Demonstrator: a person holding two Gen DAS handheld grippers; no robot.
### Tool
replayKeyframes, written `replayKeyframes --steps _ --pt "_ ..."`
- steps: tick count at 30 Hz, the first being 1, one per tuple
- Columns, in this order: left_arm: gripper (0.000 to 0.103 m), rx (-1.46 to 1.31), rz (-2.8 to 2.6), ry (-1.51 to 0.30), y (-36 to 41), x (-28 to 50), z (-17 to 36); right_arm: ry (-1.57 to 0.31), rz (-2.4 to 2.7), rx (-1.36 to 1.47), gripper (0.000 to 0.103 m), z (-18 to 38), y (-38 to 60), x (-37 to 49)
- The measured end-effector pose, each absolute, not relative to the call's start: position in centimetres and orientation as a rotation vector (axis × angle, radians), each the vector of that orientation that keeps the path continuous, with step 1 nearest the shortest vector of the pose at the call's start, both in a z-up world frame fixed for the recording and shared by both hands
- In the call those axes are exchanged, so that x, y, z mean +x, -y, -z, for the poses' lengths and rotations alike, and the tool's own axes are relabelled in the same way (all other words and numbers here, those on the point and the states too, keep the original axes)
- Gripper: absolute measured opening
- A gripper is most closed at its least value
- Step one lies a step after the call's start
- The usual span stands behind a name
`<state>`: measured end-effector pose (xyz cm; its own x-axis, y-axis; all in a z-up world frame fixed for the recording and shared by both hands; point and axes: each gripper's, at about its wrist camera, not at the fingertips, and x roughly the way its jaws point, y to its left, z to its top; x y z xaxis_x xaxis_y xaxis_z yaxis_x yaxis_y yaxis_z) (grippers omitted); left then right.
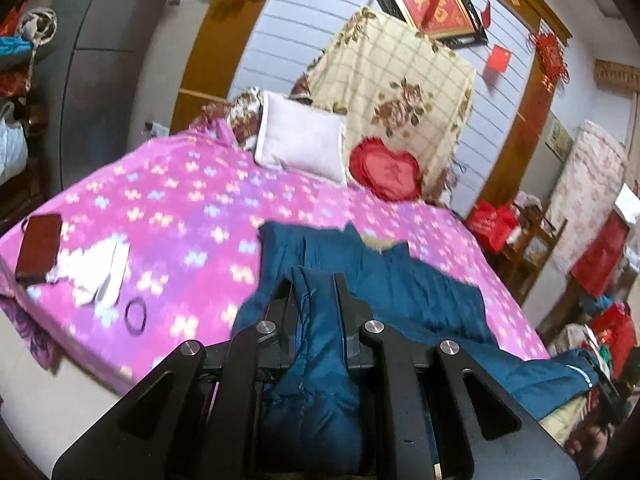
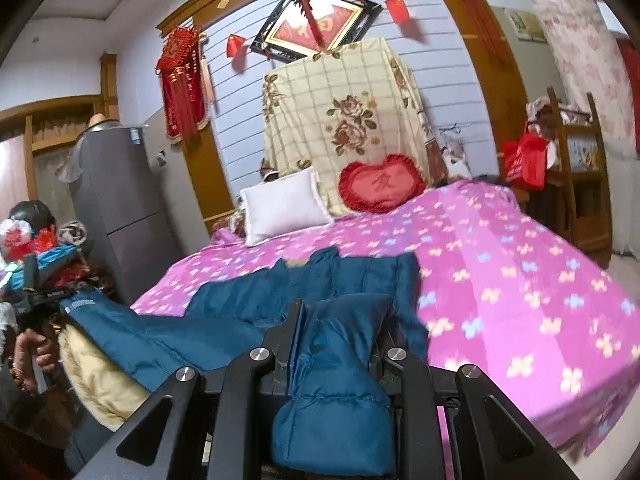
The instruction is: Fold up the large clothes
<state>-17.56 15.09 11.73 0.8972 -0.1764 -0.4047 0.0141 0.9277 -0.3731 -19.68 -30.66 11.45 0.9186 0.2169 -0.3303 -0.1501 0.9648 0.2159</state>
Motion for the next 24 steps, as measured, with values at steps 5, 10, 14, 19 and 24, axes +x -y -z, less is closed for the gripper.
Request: replayKeyframes --steps 5,10,14,19,24 --pt "0.011 -0.41 0.064 -0.395 -14.7 -13.4 -13.4 -0.324 -0.113 0.165 0.021 -13.1 29.9 -15.2" --pt "0.011 -0.415 0.041 -0.336 -14.1 -8.6 -15.6 -0.274 -0.034 0.164 0.021 -15.6 29.8 -9.6" --pt "0.011 -0.329 -0.011 -0.293 -12.7 -3.8 -15.8 -0.252 0.019 0.152 0.021 -16.1 29.9 -4.2" --pt "0.011 -0.325 -0.064 -0.367 -12.2 3.1 -12.8 -0.31 0.094 0.127 0.021 -13.6 30.0 3.1" --pt "0.011 -0.331 -0.128 -0.467 -11.5 10.3 -9.0 -0.404 0.14 0.16 0.021 -10.6 30.4 9.8"
